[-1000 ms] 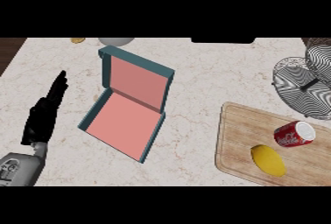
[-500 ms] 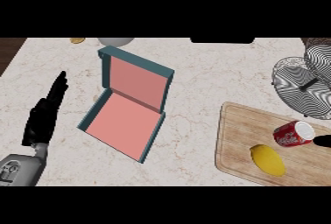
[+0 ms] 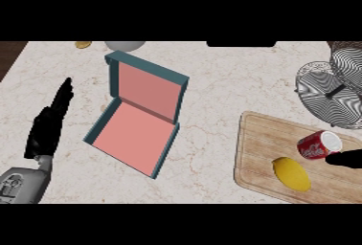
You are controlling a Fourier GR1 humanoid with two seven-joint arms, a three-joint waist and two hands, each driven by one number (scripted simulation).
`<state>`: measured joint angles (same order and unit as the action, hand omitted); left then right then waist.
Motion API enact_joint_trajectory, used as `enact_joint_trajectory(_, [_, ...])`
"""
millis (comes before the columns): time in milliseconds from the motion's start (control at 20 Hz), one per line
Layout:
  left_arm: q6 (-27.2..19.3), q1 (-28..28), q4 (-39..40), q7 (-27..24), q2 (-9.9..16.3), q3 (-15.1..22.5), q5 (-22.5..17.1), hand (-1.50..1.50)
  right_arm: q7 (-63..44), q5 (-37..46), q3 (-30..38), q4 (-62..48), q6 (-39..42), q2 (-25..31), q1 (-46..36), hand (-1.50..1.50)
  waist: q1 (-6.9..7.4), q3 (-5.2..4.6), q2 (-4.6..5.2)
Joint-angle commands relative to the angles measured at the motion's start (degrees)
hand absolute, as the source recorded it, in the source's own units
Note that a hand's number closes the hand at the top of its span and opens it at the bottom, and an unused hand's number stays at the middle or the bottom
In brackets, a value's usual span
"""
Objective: Pick the can from the cutting board and place it in the tiered basket
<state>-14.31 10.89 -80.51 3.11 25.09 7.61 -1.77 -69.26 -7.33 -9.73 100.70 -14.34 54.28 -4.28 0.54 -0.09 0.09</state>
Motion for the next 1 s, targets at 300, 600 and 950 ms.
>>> enact_joint_trajectory(300, [1.5,-1.8,1.3,-3.0,-0.7,-1.6,0.6,0.00,-15.0,5.3,-3.8,0.3,0.5,-0.9,-5.3,-1.50,-0.04,-0.02,0.01])
enact_joint_trajectory(600, [1.2,-0.3,-0.2,0.5,-1.6,-0.3,2.2,0.00,-14.8,5.7,-5.6,-2.8,0.2,-3.7,-6.6,-1.50,-0.23,0.01,-0.02])
enact_joint_trajectory(950, [1.2,-0.3,0.9,-0.7,-2.4,-1.6,2.5,0.00,-13.0,6.0,-5.7,-6.0,0.1,-6.8,-6.0,-1.50,-0.41,0.02,-0.04])
